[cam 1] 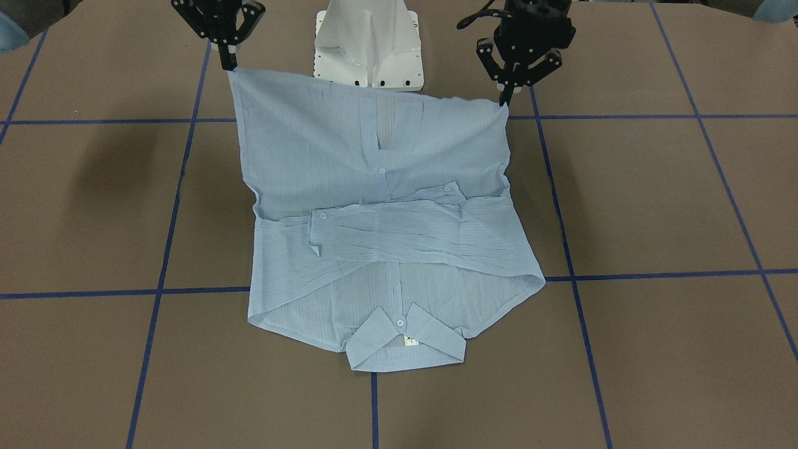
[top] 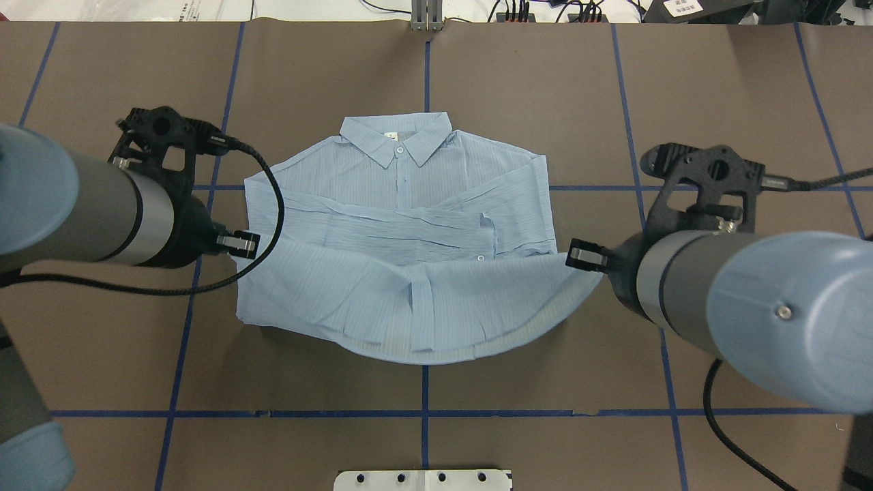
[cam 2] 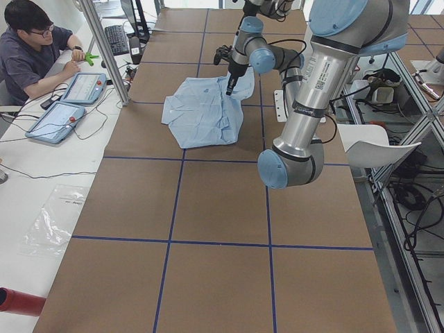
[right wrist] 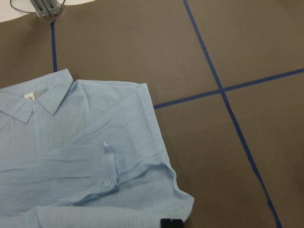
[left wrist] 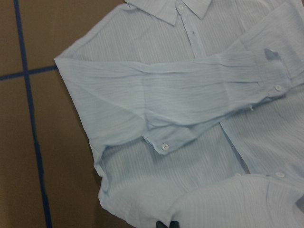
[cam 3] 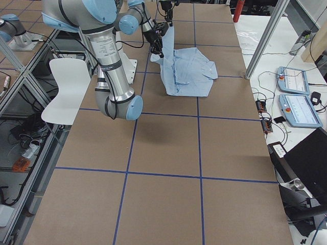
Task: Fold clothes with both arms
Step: 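Lift the hem with both grippers and fold it toward the collar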
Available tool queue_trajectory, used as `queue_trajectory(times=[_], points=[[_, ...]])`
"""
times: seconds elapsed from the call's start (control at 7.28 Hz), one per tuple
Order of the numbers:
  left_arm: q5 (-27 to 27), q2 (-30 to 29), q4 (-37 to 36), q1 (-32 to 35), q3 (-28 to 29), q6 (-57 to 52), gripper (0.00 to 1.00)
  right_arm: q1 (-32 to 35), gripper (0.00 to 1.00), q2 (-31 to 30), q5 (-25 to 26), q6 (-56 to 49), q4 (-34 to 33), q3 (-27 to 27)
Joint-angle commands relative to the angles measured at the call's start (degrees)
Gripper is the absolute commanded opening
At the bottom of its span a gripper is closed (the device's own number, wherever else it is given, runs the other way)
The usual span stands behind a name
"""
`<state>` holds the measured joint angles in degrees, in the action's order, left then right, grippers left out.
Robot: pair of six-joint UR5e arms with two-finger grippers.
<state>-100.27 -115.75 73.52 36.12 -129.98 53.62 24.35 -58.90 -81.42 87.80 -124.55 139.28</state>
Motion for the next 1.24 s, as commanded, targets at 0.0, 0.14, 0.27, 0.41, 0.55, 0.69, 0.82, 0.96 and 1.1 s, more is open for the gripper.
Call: queue_trajectory(times=[0.0, 0.14, 0.27, 0.41, 0.55, 0.69, 0.82, 0.96, 1.1], points=[[0.34, -1.76, 11.58, 4.65, 13.81, -2.37, 0.0, 9.19, 0.0, 0.36, -3.13, -5.33, 14.44, -14.32], [0.6, -1.85, 16.96, 5.53, 19.53, -2.38, 0.0, 10.88, 0.0, 0.62, -3.05, -6.75, 21.55, -20.91], [2.69, -1.94, 21.01, 5.8, 23.77, -2.38, 0.0, 11.51, 0.0, 1.76, -3.05, -6.93, 27.72, -27.85], [2.97, -2.63, 23.92, 5.8, 27.55, -2.38, 0.0, 12.56, 0.0, 3.07, -2.96, -6.94, 33.17, -33.67], [4.63, -3.95, 25.87, 5.89, 31.42, -2.38, 0.0, 13.26, 0.0, 4.39, -2.96, -7.11, 36.97, -40.25], [5.6, -4.83, 29.54, 5.89, 36.07, -2.38, 0.0, 13.88, 0.0, 4.41, -2.78, -8.42, 39.62, -45.1], [6.66, -4.84, 33.49, 6.07, 40.12, -2.38, 0.0, 14.06, 0.0, 4.41, -2.69, -9.21, 41.82, -48.02], [7.28, -4.75, 34.75, 6.07, 42.42, -2.38, 0.0, 14.06, 0.0, 4.49, -2.61, -9.13, 42.88, -50.31], [7.89, -4.49, 34.85, 6.15, 42.7, -2.38, 0.0, 13.97, 0.0, 4.41, -2.61, -9.22, 44.81, -51.81]])
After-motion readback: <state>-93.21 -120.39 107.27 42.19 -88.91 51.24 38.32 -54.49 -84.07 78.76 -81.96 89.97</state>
